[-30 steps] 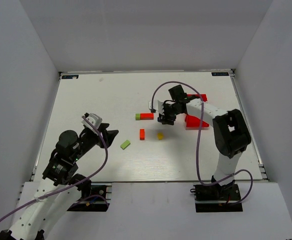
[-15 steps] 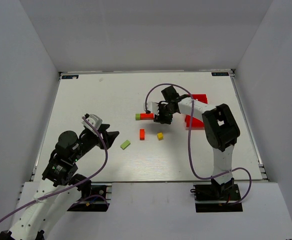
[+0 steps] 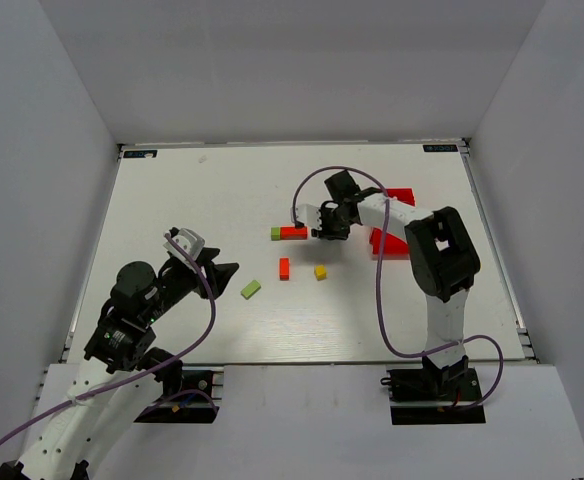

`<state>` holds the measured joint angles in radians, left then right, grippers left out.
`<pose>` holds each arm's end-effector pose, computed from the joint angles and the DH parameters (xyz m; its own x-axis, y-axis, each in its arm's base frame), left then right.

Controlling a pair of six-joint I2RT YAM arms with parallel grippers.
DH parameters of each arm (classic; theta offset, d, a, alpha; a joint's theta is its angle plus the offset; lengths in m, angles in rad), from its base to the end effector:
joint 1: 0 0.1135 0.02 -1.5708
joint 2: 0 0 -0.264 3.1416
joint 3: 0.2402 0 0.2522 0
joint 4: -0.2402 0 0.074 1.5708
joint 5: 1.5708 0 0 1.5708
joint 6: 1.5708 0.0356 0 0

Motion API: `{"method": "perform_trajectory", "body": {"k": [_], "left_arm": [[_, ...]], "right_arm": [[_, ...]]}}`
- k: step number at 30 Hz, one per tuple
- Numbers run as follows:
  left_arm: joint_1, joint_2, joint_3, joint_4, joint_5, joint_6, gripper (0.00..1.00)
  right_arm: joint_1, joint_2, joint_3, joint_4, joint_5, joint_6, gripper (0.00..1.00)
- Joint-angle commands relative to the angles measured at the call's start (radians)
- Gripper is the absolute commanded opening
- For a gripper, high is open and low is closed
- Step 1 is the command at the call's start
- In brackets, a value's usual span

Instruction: Build the wood block tower

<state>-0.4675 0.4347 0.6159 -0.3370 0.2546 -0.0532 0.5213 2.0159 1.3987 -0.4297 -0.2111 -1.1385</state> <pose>0.1011 -0.0611 0.3110 -0.1733 0.0299 -0.9844 0.6499 0.7544 -0.0915 0.3627 0.2169 0.1647 0.2101 -0.9032 -0.3743 -0.9239 -0.0582 -0.3782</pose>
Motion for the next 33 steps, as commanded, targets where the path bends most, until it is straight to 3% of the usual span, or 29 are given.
{"method": "perform_trajectory", "body": {"k": [1, 2, 6, 13, 23, 33], "left_arm": [[0.004, -0.007, 0.004, -0.005, 0.014, -0.01, 0.66], [0.004, -0.007, 0.004, -0.005, 0.014, -0.01, 0.66], [0.004, -0.007, 0.004, -0.005, 0.014, -0.01, 0.66], [0.004, -0.007, 0.004, -0.005, 0.014, -0.01, 0.66], [0.013, -0.007, 0.013, -0.005, 0.014, 0.0, 0.67], [0.013, 0.002, 0.013, -0.005, 0.014, 0.009, 0.67]], "right_arm": [[-0.01, 0.026, 0.022, -0.073, 0.026, -0.029, 0.19], [-0.014, 0.023, 0.032, -0.081, 0.006, -0.027, 0.09], [-0.004, -0.026, 0.077, -0.15, -0.094, -0.024, 0.0], [0.026, -0.083, 0.207, -0.241, -0.197, 0.02, 0.0], [0.106, 0.078, 0.517, -0.35, -0.168, 0.097, 0.0], [0.161, 0.153, 0.574, -0.354, -0.126, 0.095, 0.0]]}}
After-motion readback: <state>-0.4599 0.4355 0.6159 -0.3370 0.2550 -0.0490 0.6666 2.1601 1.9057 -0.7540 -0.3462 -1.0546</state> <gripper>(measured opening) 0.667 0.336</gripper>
